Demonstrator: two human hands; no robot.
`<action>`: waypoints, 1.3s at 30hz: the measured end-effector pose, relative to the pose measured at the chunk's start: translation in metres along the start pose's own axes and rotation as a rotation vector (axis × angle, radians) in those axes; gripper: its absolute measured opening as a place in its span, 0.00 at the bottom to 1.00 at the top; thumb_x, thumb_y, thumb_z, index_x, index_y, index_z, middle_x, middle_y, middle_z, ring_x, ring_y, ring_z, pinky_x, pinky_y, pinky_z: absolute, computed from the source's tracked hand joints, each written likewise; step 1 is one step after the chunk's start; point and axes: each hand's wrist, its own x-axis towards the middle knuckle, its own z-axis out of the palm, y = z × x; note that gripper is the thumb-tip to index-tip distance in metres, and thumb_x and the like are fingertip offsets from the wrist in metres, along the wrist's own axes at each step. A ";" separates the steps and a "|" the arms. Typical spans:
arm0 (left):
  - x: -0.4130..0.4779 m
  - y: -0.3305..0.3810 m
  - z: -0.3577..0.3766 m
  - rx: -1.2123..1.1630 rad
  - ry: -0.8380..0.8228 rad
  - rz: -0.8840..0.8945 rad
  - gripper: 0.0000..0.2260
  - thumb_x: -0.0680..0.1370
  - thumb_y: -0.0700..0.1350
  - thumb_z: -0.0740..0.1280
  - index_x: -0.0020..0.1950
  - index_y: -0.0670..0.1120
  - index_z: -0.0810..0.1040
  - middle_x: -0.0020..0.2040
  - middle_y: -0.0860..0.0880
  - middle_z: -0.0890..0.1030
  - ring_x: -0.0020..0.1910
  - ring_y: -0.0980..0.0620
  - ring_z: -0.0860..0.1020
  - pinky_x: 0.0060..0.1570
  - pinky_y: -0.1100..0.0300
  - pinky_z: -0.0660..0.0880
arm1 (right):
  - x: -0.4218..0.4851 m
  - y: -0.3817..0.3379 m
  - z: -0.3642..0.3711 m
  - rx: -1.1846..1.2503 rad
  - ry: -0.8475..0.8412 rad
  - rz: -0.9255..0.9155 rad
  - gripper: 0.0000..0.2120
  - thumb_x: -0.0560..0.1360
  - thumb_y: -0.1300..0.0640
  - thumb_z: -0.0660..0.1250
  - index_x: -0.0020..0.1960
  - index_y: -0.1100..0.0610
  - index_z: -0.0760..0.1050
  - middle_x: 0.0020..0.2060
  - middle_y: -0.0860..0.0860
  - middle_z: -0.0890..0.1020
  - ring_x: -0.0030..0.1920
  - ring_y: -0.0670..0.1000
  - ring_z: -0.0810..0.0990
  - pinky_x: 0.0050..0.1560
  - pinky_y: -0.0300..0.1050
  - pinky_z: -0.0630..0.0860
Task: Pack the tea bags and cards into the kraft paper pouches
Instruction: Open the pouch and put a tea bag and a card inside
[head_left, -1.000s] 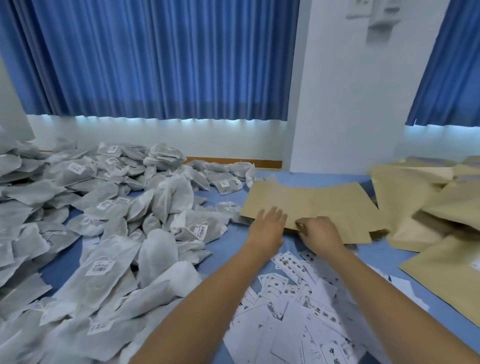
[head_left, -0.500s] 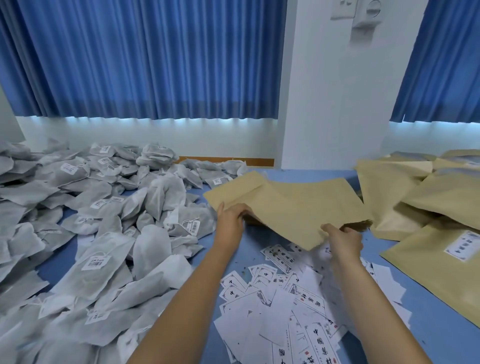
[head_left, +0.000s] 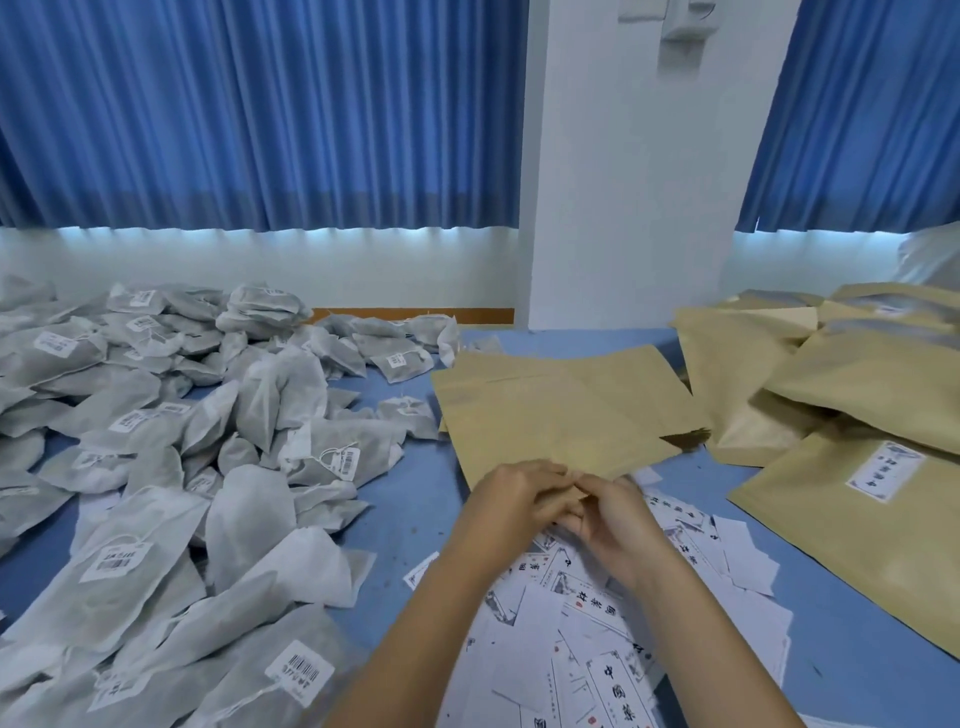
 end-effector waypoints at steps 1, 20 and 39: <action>0.002 -0.001 -0.003 0.005 -0.014 -0.007 0.15 0.75 0.48 0.71 0.59 0.46 0.81 0.61 0.50 0.80 0.62 0.56 0.76 0.63 0.61 0.70 | -0.002 -0.003 -0.001 0.023 -0.078 0.022 0.10 0.79 0.70 0.56 0.54 0.74 0.73 0.42 0.64 0.81 0.40 0.57 0.81 0.43 0.48 0.80; -0.009 -0.006 -0.026 0.072 -0.049 -0.072 0.07 0.74 0.40 0.69 0.50 0.45 0.84 0.47 0.52 0.83 0.46 0.56 0.80 0.47 0.58 0.76 | -0.012 0.006 0.005 -0.131 -0.221 0.034 0.12 0.75 0.77 0.59 0.54 0.69 0.76 0.48 0.63 0.83 0.51 0.58 0.83 0.51 0.49 0.81; -0.011 0.018 -0.012 0.141 0.394 -0.312 0.02 0.73 0.37 0.63 0.43 0.42 0.71 0.37 0.47 0.74 0.36 0.46 0.71 0.34 0.53 0.67 | -0.007 0.024 0.021 -0.336 0.031 -0.085 0.14 0.74 0.74 0.53 0.52 0.66 0.74 0.43 0.59 0.83 0.43 0.54 0.83 0.51 0.50 0.79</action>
